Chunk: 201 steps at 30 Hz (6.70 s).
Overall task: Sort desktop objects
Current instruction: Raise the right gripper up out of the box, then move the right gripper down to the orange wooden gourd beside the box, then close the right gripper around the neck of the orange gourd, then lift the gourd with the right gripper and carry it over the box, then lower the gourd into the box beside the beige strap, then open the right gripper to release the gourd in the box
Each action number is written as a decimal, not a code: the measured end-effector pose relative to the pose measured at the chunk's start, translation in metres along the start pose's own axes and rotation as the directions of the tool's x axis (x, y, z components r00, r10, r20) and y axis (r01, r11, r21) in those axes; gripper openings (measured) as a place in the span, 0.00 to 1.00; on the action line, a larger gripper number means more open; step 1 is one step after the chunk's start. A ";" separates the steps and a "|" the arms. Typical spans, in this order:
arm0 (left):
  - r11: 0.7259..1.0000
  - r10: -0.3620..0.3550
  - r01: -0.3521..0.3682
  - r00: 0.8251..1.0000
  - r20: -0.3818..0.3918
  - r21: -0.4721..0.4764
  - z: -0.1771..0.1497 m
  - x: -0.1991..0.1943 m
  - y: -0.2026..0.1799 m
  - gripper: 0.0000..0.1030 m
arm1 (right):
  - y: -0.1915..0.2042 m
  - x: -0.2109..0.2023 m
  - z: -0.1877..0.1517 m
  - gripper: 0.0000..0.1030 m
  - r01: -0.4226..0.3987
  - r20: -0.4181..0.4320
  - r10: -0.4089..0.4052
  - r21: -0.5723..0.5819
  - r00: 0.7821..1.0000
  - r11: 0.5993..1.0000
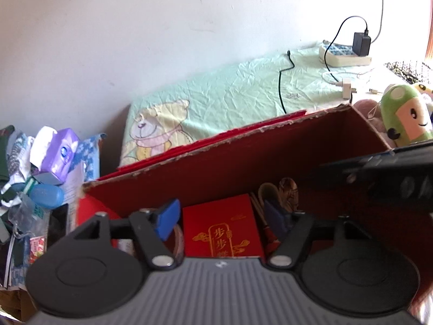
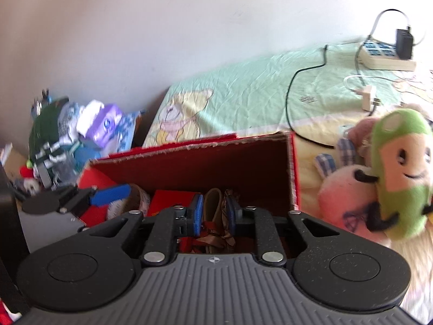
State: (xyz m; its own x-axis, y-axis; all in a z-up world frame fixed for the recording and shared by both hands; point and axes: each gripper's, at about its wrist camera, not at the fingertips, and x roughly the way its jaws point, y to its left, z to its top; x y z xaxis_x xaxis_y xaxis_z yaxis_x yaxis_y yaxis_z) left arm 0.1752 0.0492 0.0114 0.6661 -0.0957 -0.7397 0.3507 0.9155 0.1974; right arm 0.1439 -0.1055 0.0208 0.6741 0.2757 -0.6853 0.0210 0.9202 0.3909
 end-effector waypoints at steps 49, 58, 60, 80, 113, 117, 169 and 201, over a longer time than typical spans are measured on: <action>0.948 -0.242 0.198 0.957 -0.162 -0.251 -0.185 -0.061 0.054 0.54 | 0.077 0.035 -0.146 0.34 -0.304 -0.343 0.310 0.072 0.887 0.950; 0.929 -0.302 0.246 0.935 -0.184 -0.277 -0.191 -0.044 0.063 0.49 | 0.075 0.043 -0.152 0.48 -0.305 -0.344 0.332 0.132 0.878 0.943; 0.923 -0.317 0.257 0.929 -0.189 -0.286 -0.192 -0.042 0.062 0.46 | 0.073 0.044 -0.153 0.52 -0.301 -0.349 0.331 0.137 0.877 0.944; 0.933 -0.319 0.269 0.926 -0.202 -0.240 -0.169 -0.063 -0.018 0.35 | 0.004 0.004 -0.136 0.39 -0.371 -0.405 0.380 0.106 0.831 0.923; 0.929 -0.357 0.343 0.930 0.086 0.138 0.019 -0.107 -0.105 0.38 | -0.056 -0.095 0.005 0.35 -0.356 -0.081 0.354 -0.016 0.932 0.934; 0.924 -0.368 0.359 0.929 0.050 0.130 0.029 -0.086 -0.072 0.39 | -0.028 -0.072 0.024 0.29 -0.322 -0.127 0.314 -0.049 0.941 0.945; 0.944 -0.324 0.330 0.930 -0.173 0.004 0.012 0.033 -0.017 0.65 | 0.011 0.009 0.010 0.23 0.102 -0.147 -0.121 -0.133 0.982 0.986; 0.996 -0.075 0.064 0.979 -0.189 -0.067 -0.001 0.040 0.022 0.79 | 0.018 0.038 -0.004 0.22 0.105 -0.082 -0.110 -0.061 0.990 0.993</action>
State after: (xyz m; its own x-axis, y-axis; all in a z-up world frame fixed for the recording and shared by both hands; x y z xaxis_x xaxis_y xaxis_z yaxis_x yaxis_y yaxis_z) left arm 0.2089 0.0654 -0.0147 0.5011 -0.0887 -0.8609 0.3476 0.9316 0.1063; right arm 0.1668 -0.0777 -0.0005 0.6044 0.1947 -0.7725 0.0470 0.9593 0.2785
